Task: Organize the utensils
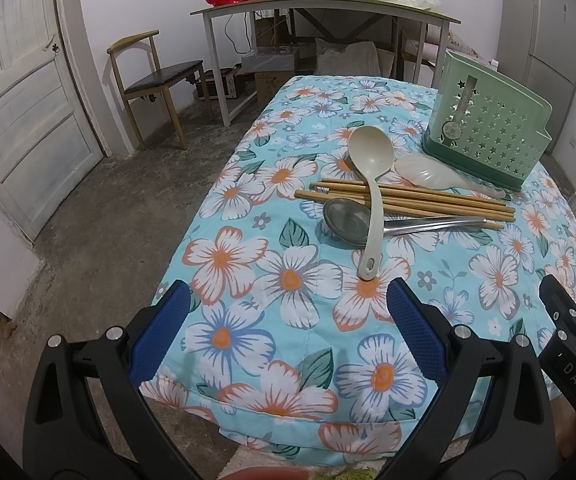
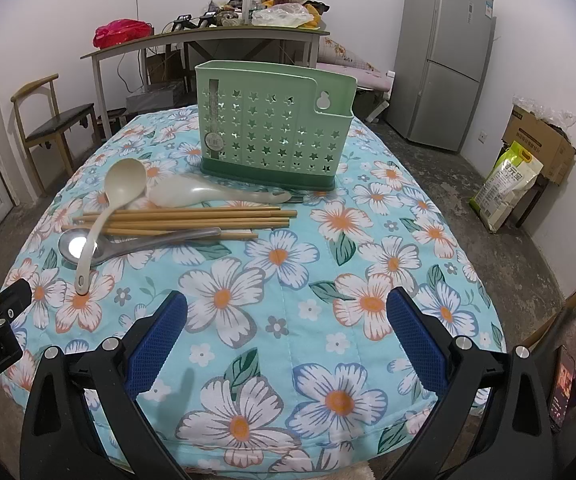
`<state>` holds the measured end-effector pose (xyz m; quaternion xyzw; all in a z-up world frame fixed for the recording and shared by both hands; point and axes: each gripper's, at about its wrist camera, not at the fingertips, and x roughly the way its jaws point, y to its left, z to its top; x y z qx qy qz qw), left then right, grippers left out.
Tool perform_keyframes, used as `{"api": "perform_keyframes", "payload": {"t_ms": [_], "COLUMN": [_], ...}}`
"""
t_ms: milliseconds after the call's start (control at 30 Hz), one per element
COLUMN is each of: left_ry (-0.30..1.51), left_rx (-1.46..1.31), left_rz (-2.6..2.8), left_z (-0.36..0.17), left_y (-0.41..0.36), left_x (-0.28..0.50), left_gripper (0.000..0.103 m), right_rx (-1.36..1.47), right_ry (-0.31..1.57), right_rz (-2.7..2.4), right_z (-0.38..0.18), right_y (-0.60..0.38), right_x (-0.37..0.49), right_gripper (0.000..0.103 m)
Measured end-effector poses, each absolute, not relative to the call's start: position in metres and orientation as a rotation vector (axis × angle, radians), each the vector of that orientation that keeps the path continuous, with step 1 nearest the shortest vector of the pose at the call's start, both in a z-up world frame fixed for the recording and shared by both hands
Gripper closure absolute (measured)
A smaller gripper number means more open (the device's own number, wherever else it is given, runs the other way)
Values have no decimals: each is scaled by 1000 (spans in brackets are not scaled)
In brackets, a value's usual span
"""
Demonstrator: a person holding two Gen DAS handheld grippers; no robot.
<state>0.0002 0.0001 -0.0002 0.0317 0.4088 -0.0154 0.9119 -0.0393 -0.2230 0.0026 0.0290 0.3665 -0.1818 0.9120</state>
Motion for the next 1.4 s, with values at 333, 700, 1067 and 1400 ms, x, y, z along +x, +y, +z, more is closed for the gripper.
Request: {"api": "perform_keyframes", "payload": {"t_ms": [333,700,1067,1400], "left_ry": [843,841,846,854], "left_rx": [67,69,62,65], "left_rz": [-30,-35,-113,-165], "left_z": [0,0,-6,-7], "left_y": [0,0,2,1], "left_x": [0,0,6,22], "left_gripper": [8,8,8,8], "right_rx": [61,63,43,36], "right_ry": [755,754,756,768], "right_rz": [-374,-373,-379,-328], "right_z": [2,3,3,-5], "right_y": [-223,-223,-218,-216], "right_x": [-39,-39,-38,-28], "right_gripper": [6,6,6,6]}}
